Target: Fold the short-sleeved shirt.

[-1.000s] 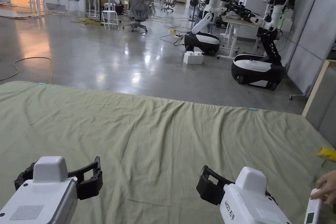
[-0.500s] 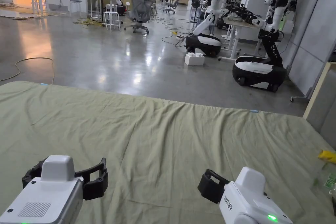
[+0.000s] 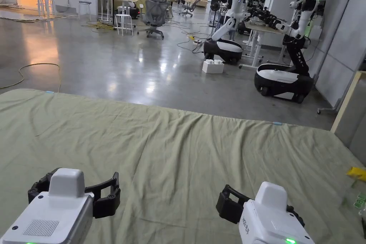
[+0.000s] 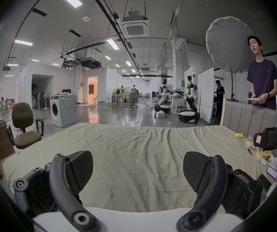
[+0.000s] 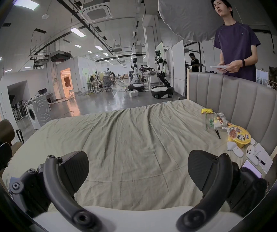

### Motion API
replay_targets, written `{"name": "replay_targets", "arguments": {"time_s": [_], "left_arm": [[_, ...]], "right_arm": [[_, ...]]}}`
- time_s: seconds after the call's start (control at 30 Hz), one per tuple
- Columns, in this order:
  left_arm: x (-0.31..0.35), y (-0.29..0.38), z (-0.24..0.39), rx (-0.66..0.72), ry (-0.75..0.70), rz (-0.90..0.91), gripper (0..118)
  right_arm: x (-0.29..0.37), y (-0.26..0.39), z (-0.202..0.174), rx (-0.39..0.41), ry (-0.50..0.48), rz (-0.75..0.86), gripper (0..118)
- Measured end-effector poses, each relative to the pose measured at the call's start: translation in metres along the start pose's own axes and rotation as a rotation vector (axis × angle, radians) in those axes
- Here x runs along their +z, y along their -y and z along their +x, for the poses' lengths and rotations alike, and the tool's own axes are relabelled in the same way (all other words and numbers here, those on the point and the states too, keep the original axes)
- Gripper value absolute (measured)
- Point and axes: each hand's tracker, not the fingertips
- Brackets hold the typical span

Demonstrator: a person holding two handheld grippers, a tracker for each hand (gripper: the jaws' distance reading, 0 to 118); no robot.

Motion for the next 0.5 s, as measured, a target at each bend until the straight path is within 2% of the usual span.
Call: {"name": "replay_targets", "arguments": {"time_s": [0.17, 0.5], "left_arm": [[0.0005, -0.0007, -0.004, -0.008, 0.012, 0.009, 108], [-0.0024, -0.001, -0.0092, -0.022, -0.019, 0.016, 108]], "right_arm": [[-0.0017, -0.0014, 0.0027, -0.018, -0.007, -0.013, 117], [-0.0068, 0.0033, 0.0006, 0.016, 0.028, 0.002, 117]]}}
